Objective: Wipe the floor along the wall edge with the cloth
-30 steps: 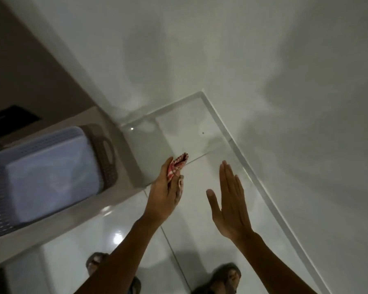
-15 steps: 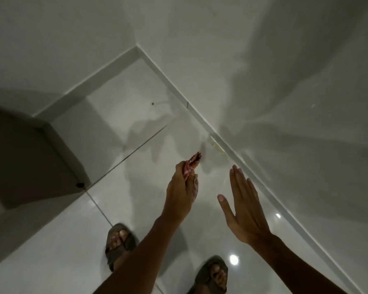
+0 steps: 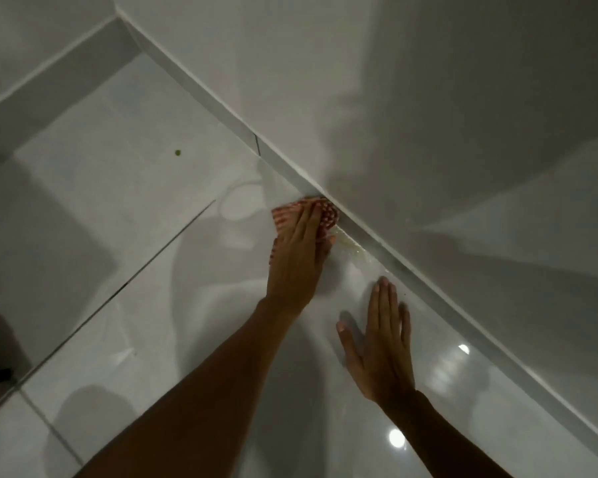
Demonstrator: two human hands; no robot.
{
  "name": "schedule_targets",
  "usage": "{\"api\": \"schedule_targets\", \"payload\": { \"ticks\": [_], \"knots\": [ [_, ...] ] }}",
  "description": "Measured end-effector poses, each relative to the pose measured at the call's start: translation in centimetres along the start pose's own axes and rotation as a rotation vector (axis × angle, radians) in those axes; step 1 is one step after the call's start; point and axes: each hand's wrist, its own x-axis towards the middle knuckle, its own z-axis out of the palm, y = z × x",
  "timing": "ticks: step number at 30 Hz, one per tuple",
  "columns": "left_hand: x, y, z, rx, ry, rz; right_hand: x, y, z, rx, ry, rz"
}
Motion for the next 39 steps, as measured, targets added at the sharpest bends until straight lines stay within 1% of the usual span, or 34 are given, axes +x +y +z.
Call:
{"api": "schedule_targets", "payload": {
  "ticks": [2, 5, 8, 10, 11, 13, 15, 17, 18, 20, 22, 23, 24, 25, 26, 27, 28, 29, 31, 33, 35, 37, 39],
  "knots": [
    [-0.1, -1.3, 2.5, 0.077, -0.018, 0.057, 0.0, 0.8, 1.7, -0.050, 0.023, 0.014],
    [-1.5, -2.2, 4.0, 0.246, 0.006, 0.205, 0.1, 1.0, 2.6, -0.041, 0.092, -0.007],
    [-1.9, -3.6, 3.1, 0.312, -0.067, 0.422, 0.0, 1.2, 3.0, -0.041, 0.092, 0.018],
    [-0.7, -5.3, 1.8, 0.308, -0.076, 0.493, -0.2, 1.1, 3.1, -0.029, 0.106, 0.016],
    [0.2, -5.8, 1.4, 0.302, -0.046, 0.475, -0.1, 1.1, 3.0, -0.031, 0.113, 0.012],
    [1.0, -5.4, 1.6, 0.293, 0.015, 0.337, -0.1, 1.3, 3.0, -0.035, 0.119, 0.007],
    [0.4, -3.6, 3.1, 0.246, 0.061, 0.207, 0.0, 1.3, 3.2, -0.044, 0.115, 0.011],
    [-0.5, -2.0, 4.1, 0.198, 0.067, 0.158, -0.1, 1.2, 3.4, -0.064, 0.124, 0.032],
    [-1.0, -1.6, 4.3, 0.187, 0.067, 0.166, -0.2, 1.2, 3.5, -0.081, 0.133, 0.055],
    [-1.2, -1.7, 3.9, 0.219, 0.048, 0.246, -0.3, 1.1, 3.8, -0.118, 0.156, 0.123],
    [-1.2, -1.9, 3.0, 0.283, -0.032, 0.374, -0.7, 0.6, 3.9, -0.125, 0.164, 0.193],
    [-1.2, -1.8, 2.6, 0.279, -0.080, 0.421, -0.9, 0.5, 4.0, -0.118, 0.160, 0.215],
    [-1.2, -1.6, 2.1, 0.242, -0.112, 0.429, -1.1, 0.3, 4.0, -0.112, 0.157, 0.225],
    [-1.0, -1.4, 1.8, 0.189, -0.113, 0.393, -1.1, 0.3, 4.1, -0.111, 0.158, 0.228],
    [-0.9, -1.2, 1.7, 0.148, -0.081, 0.332, -1.2, 0.3, 4.1, -0.111, 0.161, 0.232],
    [-1.1, -1.0, 1.9, 0.152, -0.040, 0.266, -1.2, 0.3, 4.1, -0.112, 0.167, 0.237],
    [-1.4, -0.8, 2.4, 0.203, -0.006, 0.216, -1.3, 0.3, 4.2, -0.113, 0.172, 0.240],
    [-2.0, -0.6, 3.3, 0.282, 0.001, 0.196, -1.2, 0.3, 4.2, -0.113, 0.178, 0.242],
    [-2.9, 0.1, 5.2, 0.401, -0.047, 0.216, -1.2, 0.3, 4.5, -0.115, 0.192, 0.245],
    [-3.5, 1.2, 6.1, 0.383, -0.066, 0.205, -1.1, 0.4, 4.6, -0.122, 0.216, 0.247],
    [-4.1, 1.7, 6.4, 0.335, -0.039, 0.199, -1.2, 0.4, 4.8, -0.114, 0.231, 0.247],
    [-4.1, 1.0, 5.7, 0.319, -0.078, 0.294, -1.4, 0.3, 4.7, -0.099, 0.240, 0.263],
    [-3.8, -0.8, 3.9, 0.316, -0.203, 0.484, -1.9, 0.8, 4.5, -0.089, 0.220, 0.262]
  ]
}}
